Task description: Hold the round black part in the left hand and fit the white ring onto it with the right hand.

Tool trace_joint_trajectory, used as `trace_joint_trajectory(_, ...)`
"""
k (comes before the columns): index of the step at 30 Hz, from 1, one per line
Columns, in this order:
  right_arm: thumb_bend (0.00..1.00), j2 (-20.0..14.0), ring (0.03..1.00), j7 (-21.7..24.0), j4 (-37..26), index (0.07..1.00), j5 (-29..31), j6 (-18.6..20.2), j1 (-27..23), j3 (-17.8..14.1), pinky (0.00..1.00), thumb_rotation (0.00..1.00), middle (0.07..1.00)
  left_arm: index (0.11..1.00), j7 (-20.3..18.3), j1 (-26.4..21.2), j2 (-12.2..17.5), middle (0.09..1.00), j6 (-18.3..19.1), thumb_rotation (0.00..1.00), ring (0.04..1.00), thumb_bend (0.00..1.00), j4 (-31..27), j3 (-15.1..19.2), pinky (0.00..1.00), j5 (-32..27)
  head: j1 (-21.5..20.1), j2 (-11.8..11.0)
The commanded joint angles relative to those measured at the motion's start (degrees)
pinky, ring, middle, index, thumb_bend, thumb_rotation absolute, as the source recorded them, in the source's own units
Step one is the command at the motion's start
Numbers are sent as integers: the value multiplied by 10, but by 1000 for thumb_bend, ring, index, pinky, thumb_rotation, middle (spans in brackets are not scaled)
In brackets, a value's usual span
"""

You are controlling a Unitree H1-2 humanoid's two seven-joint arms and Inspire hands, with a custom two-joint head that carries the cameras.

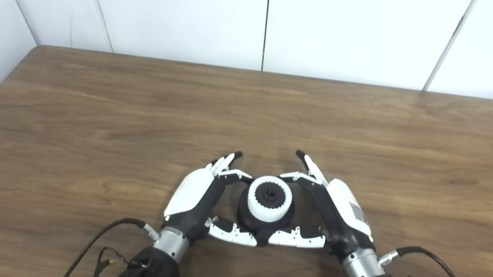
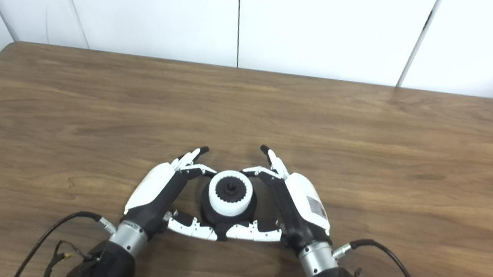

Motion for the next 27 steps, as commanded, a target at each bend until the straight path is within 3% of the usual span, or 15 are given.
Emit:
trace_joint_trajectory(1,1000,-3,1000,13,-12,1000,-5,2,-15,4,936,459,1000,616,2,-13,-1,1000,-3,286,1000,915,-13,-1,1000,0,0,0)
trace_joint_trajectory(19,1000,-13,1000,15,-8,1000,4,-4,-11,4,967,450,1000,615,6,-12,-4,1000,-4,270,1000,910,-14,0,1000,0,3,-12)
trace_joint_trajectory(27,1000,-19,1000,31,-14,1000,0,19,-13,1,942,445,1000,616,6,-13,-4,1000,-4,276,1000,911,-12,3,1000,-3,3,-9)
